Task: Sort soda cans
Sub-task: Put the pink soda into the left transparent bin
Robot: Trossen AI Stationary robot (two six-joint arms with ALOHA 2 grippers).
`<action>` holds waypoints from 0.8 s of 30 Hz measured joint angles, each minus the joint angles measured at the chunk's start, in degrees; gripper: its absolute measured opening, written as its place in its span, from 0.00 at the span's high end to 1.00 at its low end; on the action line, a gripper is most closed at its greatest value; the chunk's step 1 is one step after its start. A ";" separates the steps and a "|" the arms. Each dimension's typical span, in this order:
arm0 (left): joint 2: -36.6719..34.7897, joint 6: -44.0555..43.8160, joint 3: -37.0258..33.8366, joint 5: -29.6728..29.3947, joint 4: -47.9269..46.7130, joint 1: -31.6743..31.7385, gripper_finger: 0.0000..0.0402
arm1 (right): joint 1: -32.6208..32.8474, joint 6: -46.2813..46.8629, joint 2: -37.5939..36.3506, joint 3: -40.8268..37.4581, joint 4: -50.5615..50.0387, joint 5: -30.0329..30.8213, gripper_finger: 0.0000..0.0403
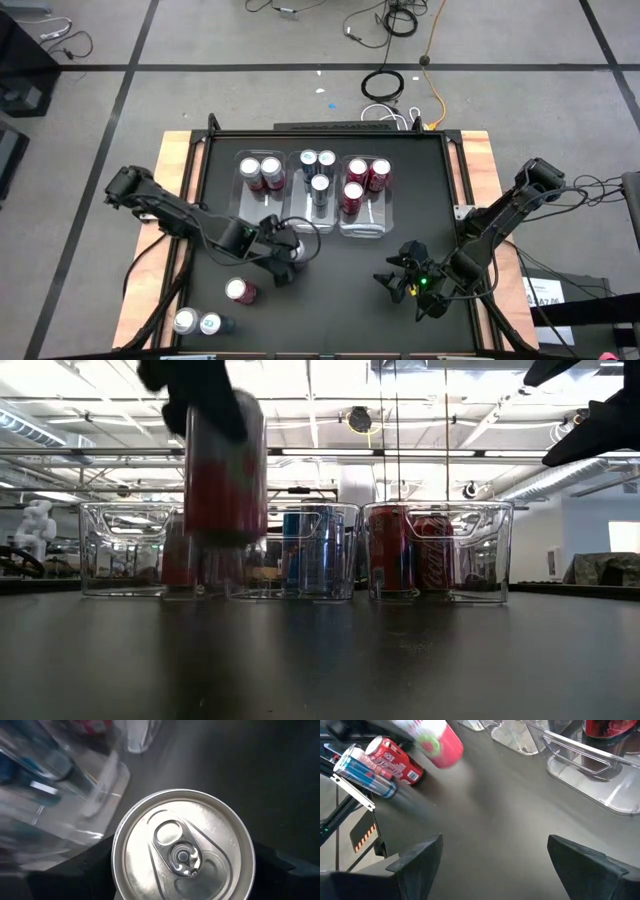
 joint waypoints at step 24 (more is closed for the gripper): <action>-22.30 -5.95 6.19 -8.44 -37.58 10.98 0.20 | -0.20 3.75 0.00 -0.02 0.91 0.03 0.13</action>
